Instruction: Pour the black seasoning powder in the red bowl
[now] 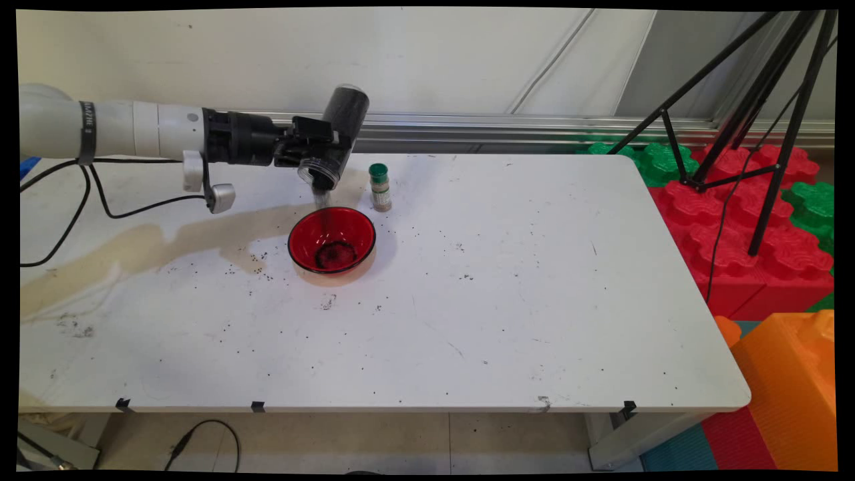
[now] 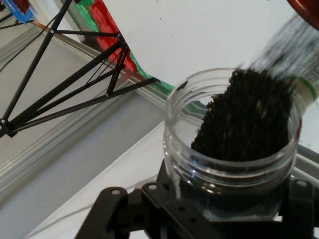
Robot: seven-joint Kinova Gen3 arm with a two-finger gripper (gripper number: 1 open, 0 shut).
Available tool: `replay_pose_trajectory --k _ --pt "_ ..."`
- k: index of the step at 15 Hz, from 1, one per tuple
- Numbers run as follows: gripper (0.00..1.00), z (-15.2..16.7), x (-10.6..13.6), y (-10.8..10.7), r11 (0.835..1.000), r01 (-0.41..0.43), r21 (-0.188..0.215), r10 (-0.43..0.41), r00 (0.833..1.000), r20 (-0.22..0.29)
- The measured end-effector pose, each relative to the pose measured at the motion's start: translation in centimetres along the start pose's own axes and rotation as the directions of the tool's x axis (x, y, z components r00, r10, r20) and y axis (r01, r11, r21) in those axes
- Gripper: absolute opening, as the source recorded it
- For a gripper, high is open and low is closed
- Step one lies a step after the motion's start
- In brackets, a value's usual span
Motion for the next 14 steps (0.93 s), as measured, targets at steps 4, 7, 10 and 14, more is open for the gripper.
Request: replay_pose_trajectory --k 4,7,10,14 --pt "0.0 -0.09 0.0 -0.03 1.0 -0.009 0.003 0.009 1.0 0.0" --pt "0.0 -0.15 0.0 -0.04 1.0 -0.014 0.005 0.014 1.0 0.0" --pt "0.0 -0.19 -0.03 0.0 1.0 -0.019 0.007 0.019 1.0 0.0" --pt "0.0 -0.27 -0.07 0.03 1.0 -0.026 0.01 0.026 1.0 -0.001"
